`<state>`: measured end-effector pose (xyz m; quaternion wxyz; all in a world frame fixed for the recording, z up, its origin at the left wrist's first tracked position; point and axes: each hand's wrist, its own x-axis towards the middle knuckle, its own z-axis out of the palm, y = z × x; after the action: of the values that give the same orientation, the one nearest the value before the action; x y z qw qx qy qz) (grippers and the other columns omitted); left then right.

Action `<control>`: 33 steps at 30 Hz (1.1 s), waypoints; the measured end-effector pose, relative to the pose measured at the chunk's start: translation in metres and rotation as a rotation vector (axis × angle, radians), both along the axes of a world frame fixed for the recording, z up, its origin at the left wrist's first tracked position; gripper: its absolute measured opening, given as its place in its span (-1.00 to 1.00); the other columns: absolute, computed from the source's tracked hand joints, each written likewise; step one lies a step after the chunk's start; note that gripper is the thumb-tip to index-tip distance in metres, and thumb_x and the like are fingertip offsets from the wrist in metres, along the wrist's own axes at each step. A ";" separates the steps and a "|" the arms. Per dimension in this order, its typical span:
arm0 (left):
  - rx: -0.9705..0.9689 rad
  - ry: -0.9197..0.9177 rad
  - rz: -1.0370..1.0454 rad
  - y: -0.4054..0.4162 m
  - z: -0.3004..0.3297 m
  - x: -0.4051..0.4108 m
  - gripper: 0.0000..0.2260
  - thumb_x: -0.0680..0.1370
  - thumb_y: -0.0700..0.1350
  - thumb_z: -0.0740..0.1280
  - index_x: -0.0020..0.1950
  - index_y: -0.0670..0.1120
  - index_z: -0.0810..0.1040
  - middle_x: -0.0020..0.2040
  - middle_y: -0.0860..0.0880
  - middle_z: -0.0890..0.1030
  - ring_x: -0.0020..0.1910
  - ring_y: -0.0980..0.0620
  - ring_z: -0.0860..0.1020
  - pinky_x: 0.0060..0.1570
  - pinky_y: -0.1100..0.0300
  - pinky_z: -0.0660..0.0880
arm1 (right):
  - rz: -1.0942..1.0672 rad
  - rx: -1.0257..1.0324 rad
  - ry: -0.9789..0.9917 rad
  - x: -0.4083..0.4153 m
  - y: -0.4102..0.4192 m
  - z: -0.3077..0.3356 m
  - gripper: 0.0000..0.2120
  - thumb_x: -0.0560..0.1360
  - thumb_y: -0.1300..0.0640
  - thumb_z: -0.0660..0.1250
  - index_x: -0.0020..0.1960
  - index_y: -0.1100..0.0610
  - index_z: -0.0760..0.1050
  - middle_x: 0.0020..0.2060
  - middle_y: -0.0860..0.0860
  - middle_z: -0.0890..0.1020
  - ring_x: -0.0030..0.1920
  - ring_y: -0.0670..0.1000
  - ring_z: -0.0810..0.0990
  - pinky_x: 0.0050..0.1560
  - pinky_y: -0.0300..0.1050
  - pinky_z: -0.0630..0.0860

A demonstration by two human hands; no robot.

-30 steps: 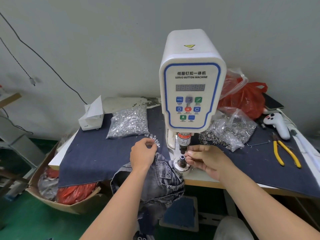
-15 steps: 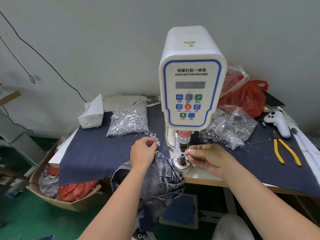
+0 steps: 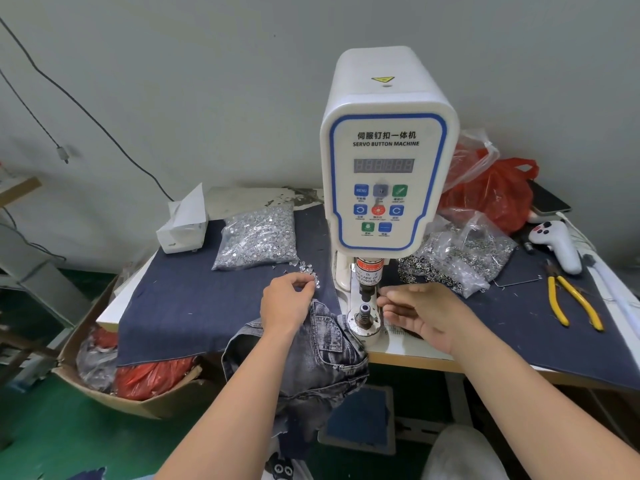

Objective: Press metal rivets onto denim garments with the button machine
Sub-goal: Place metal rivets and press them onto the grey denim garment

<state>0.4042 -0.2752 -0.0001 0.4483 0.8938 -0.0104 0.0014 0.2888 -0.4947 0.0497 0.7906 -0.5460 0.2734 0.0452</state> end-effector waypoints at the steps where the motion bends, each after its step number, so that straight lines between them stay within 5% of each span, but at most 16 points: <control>1: 0.000 -0.002 -0.001 0.000 0.000 0.000 -0.91 0.59 0.01 0.44 0.01 0.18 0.74 -0.07 0.19 0.73 -0.01 0.12 0.65 -0.04 0.16 0.54 | 0.004 0.003 -0.010 -0.001 -0.001 0.001 -0.89 0.60 0.40 0.33 0.05 0.37 0.63 -0.14 0.24 0.74 -0.30 0.01 0.70 -0.27 -0.19 0.66; 20: -0.003 -0.038 -0.030 0.002 -0.003 0.001 -0.91 0.59 0.01 0.45 -0.06 0.23 0.68 -0.08 0.21 0.71 -0.01 0.11 0.65 0.03 0.09 0.59 | 0.094 0.040 0.001 -0.010 0.014 0.009 -0.85 0.59 0.31 0.39 0.10 0.39 0.57 -0.24 0.20 0.71 -0.34 0.02 0.68 -0.30 -0.16 0.67; 27: -0.038 -0.041 -0.056 0.004 -0.003 0.000 -0.88 0.58 -0.02 0.47 -0.09 0.22 0.67 -0.10 0.22 0.70 -0.02 0.16 0.65 0.01 0.13 0.56 | 0.055 0.178 0.034 -0.007 0.023 0.005 -0.93 0.55 0.36 0.40 -0.06 0.40 0.60 -0.27 0.23 0.70 -0.37 0.04 0.69 -0.38 -0.19 0.64; 33: -0.051 -0.044 -0.074 0.006 -0.004 0.000 -0.86 0.57 -0.04 0.48 -0.11 0.22 0.67 -0.11 0.22 0.70 -0.01 0.18 0.65 0.03 0.16 0.56 | -0.128 -0.330 -0.006 -0.006 0.000 -0.007 -0.91 0.58 0.30 0.39 0.00 0.32 0.64 -0.30 0.12 0.73 -0.35 -0.03 0.66 -0.29 -0.23 0.64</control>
<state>0.4038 -0.2691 -0.0040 0.4702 0.8809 -0.0534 0.0050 0.2825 -0.4949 0.0423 0.6923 -0.6501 0.3088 -0.0523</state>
